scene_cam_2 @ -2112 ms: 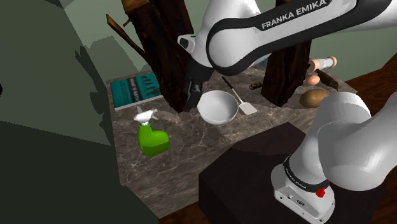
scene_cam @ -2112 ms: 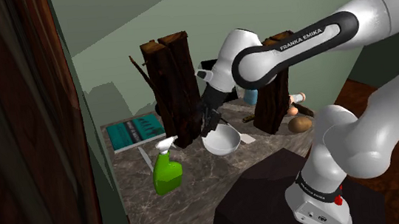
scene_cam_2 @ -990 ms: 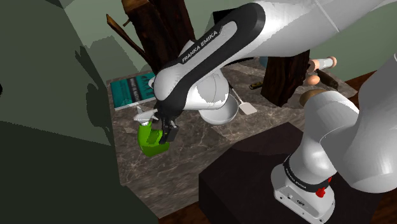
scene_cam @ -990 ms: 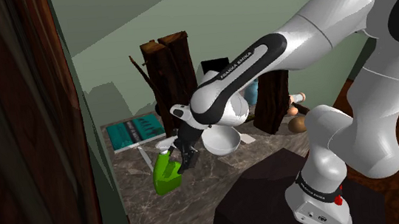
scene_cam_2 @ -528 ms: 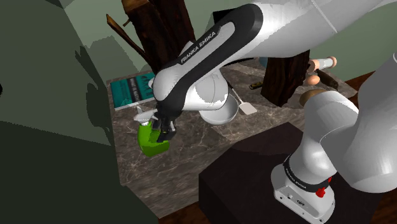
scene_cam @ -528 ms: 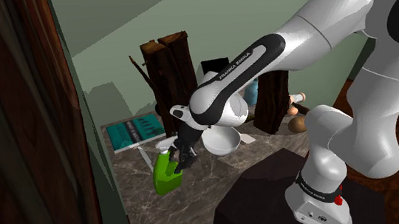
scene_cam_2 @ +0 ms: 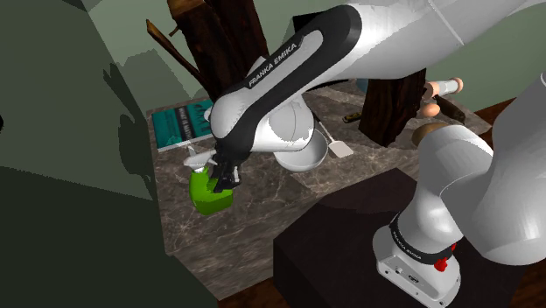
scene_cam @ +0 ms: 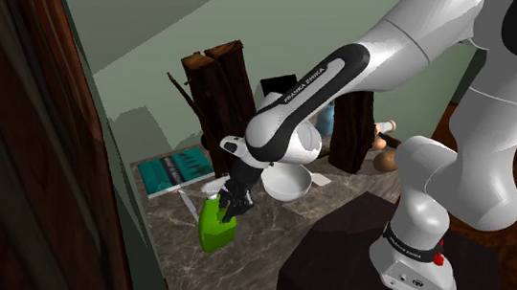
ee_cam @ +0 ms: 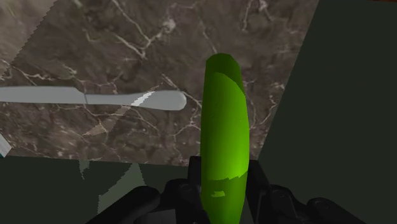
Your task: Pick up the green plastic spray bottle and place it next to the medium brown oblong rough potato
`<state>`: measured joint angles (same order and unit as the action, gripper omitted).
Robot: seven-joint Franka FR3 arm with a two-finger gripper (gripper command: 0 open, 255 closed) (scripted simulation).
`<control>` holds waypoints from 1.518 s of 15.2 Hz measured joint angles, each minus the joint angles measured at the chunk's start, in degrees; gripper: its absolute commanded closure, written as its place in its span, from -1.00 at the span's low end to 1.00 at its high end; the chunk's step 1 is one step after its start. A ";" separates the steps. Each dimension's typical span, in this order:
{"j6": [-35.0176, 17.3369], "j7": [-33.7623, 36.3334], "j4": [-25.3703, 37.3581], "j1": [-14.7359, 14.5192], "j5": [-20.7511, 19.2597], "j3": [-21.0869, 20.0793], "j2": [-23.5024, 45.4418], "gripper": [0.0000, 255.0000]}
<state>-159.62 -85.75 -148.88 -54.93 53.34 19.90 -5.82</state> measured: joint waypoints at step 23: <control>12.33 23.48 2.52 8.98 -25.00 -5.67 -13.49 1.00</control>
<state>-147.30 -62.27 -146.35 -45.95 28.35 14.23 -19.31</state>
